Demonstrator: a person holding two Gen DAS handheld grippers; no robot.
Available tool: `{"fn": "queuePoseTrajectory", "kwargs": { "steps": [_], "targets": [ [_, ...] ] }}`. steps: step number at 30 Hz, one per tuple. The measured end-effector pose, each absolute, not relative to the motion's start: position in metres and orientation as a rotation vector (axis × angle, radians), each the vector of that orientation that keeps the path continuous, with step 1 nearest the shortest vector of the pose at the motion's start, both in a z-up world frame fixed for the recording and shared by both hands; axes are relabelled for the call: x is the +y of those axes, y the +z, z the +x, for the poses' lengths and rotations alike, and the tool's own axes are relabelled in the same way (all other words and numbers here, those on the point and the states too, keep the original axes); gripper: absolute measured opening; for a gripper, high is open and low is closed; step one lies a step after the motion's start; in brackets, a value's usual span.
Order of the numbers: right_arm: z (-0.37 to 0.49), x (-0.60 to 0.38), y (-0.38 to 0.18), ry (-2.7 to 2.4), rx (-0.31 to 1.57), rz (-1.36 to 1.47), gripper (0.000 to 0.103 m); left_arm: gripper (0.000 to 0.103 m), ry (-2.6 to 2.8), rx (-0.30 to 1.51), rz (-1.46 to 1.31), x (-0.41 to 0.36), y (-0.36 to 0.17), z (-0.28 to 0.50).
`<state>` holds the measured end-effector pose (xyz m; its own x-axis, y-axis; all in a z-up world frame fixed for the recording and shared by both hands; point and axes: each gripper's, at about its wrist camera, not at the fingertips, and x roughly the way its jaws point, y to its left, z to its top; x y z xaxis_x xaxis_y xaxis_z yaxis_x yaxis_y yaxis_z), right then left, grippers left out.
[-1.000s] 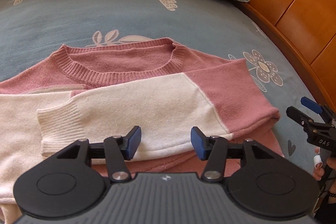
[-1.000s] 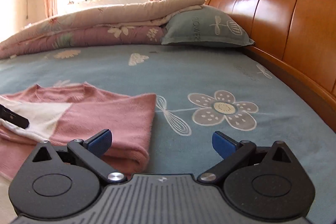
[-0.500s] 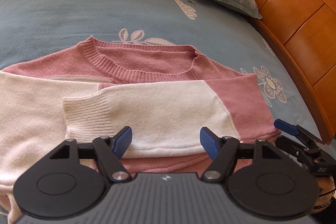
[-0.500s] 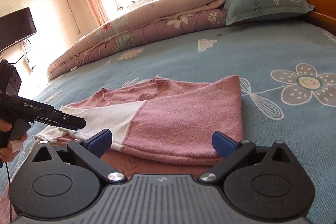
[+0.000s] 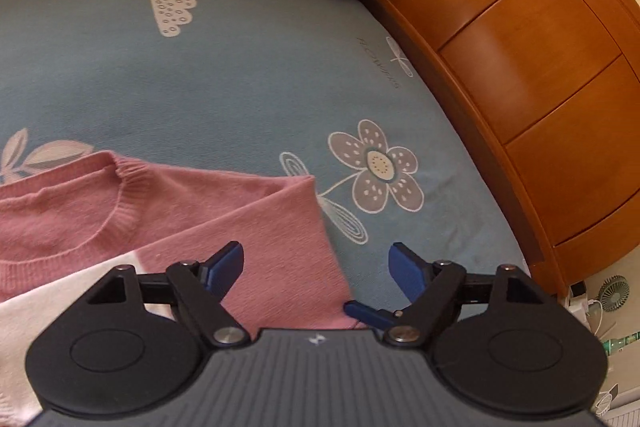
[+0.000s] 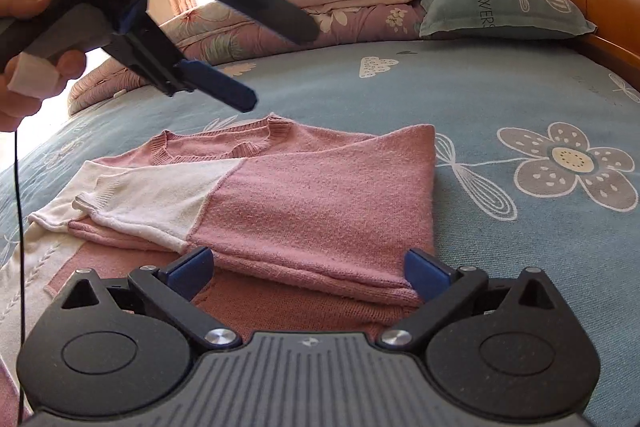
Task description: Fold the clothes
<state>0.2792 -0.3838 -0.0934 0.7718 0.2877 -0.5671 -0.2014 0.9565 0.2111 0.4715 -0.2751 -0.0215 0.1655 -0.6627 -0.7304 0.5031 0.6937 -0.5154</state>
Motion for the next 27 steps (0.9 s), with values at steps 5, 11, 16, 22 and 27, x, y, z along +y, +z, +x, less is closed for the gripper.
{"fn": "queuePoseTrajectory", "kwargs": {
  "steps": [5,11,16,22,27],
  "targets": [
    [0.276,-0.389,-0.092,0.302,0.629,0.151,0.103,0.078,-0.852,1.195,-0.143,-0.336,-0.071,0.496],
    [0.277,-0.395,-0.092,0.321,0.621,0.19,0.103,0.095,-0.874,1.193,-0.196,-0.356,-0.091,0.508],
    [0.275,-0.391,-0.091,0.316,0.618,0.179,0.103,0.094,-0.863,1.181,-0.141,-0.344,-0.068,0.491],
    [0.274,-0.396,-0.091,0.319,0.607,0.22,0.103,0.094,-0.781,1.129,-0.092,-0.277,-0.01,0.462],
    [0.274,-0.394,-0.091,0.308,0.604,0.221,0.103,0.095,-0.685,1.124,-0.132,-0.207,0.008,0.444]
  ]
}}
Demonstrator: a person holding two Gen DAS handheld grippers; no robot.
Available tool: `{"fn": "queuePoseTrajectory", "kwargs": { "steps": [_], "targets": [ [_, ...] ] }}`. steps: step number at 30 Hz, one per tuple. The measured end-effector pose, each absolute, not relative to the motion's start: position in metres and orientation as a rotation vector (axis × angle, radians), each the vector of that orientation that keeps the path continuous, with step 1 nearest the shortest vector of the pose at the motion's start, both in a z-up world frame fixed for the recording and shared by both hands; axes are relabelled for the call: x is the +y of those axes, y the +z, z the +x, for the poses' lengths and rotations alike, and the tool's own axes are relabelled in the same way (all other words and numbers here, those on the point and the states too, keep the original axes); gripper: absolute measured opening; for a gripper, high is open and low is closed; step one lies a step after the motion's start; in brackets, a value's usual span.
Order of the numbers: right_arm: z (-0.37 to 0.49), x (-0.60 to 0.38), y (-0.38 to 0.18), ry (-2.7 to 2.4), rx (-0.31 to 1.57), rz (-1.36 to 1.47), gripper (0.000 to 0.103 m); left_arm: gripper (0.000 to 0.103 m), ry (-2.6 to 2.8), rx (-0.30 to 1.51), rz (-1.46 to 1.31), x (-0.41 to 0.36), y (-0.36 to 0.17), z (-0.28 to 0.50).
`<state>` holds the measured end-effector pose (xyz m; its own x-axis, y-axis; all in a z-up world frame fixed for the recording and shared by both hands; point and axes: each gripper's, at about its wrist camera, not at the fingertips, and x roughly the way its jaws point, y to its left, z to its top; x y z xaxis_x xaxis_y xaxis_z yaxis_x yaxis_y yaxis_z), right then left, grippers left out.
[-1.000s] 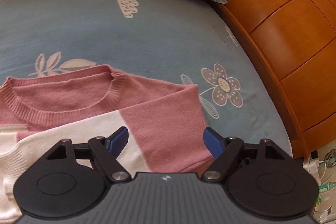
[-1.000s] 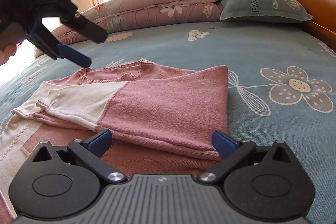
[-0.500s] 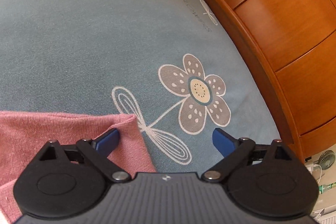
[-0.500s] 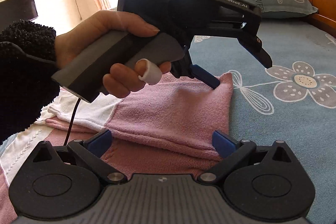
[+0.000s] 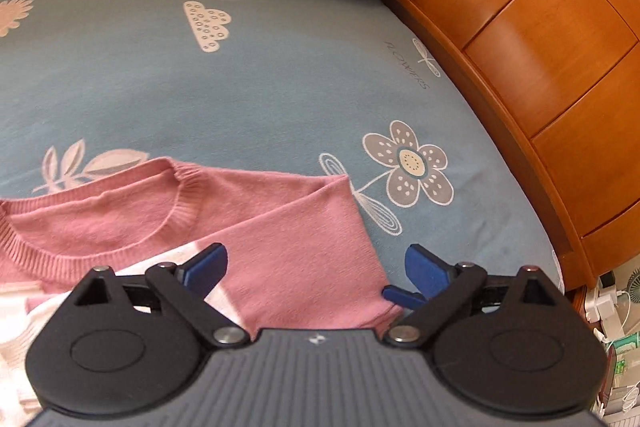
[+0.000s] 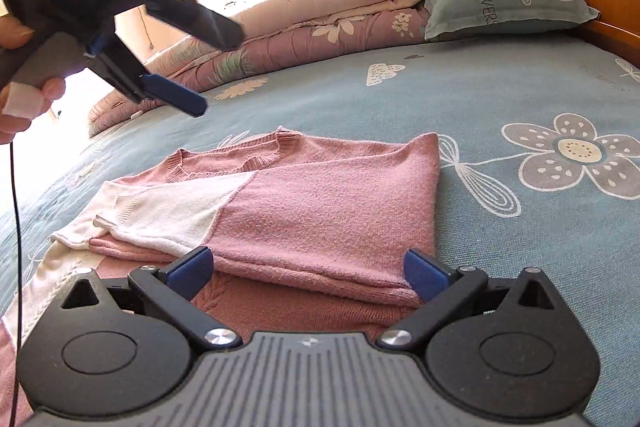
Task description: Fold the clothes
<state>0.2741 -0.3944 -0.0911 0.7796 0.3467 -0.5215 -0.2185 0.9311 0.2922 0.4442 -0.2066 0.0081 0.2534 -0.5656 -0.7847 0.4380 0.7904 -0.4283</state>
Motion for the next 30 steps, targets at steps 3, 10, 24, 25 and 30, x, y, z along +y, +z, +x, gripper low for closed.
{"fn": "queuePoseTrajectory", "kwargs": {
  "steps": [3,10,24,25,30],
  "targets": [
    [0.274,-0.392,-0.092,0.299,0.604,0.199,0.103,0.095,-0.646,1.166,-0.206,-0.18,-0.014,0.443],
    [0.276,-0.388,-0.092,0.291,0.608,0.186,0.103,0.094,-0.5,1.235,-0.285,-0.148,-0.076,0.449],
    [0.288,-0.341,-0.095,0.402,0.659,0.103,0.103,0.096,-0.73,1.227,-0.335,-0.211,-0.075,0.455],
    [0.288,-0.343,-0.094,0.405,0.663,0.121,0.103,0.097,-0.728,1.23,-0.333,-0.216,-0.081,0.456],
    [0.288,-0.354,-0.096,0.431,0.655,0.184,0.103,0.101,-0.744,1.211,-0.36,-0.217,-0.071,0.456]
  ]
}}
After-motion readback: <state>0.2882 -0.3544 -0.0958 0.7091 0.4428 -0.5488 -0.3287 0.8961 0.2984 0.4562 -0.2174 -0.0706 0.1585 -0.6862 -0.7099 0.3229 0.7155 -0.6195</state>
